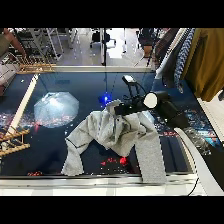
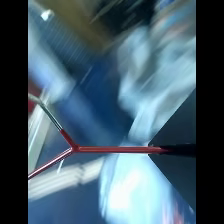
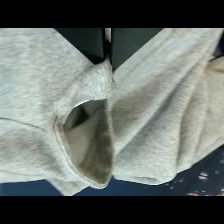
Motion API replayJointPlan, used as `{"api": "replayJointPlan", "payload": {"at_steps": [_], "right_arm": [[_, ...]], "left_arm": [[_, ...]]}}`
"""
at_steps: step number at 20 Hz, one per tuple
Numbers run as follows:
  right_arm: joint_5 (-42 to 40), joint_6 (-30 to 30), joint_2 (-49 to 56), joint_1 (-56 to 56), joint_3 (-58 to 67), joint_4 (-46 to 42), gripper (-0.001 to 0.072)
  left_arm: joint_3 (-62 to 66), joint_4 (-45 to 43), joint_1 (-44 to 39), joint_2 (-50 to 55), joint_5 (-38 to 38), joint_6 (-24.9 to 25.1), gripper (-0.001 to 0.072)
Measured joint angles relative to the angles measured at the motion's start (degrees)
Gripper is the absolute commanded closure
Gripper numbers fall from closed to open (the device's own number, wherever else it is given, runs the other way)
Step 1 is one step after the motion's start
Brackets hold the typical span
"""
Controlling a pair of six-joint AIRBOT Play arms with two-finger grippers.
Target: Fold the clothes and pants, and hang the long-sleeved shirts on hangers.
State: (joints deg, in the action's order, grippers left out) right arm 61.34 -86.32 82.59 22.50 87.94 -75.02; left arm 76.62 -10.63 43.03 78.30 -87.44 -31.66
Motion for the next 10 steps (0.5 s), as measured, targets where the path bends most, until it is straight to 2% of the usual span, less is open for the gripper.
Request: {"api": "replayJointPlan", "payload": {"at_steps": [4,8,10], "right_arm": [[2.4,-2.3,-1.6,-0.6,3.1,-9.3,0.0677],[4.0,-5.4,-1.7,-1.3,4.3,-13.1,0.0677],[4.4,-6.6,-1.7,-1.4,4.5,-13.9,0.0677]], "left_arm": [[0.1,2.1,-12.5,4.0,-11.6,4.5,0.0695],[0.1,2.9,-24.5,6.3,-15.9,5.6,0.0695],[0.1,1.7,-28.6,6.8,-16.3,4.5,0.0695]]}}
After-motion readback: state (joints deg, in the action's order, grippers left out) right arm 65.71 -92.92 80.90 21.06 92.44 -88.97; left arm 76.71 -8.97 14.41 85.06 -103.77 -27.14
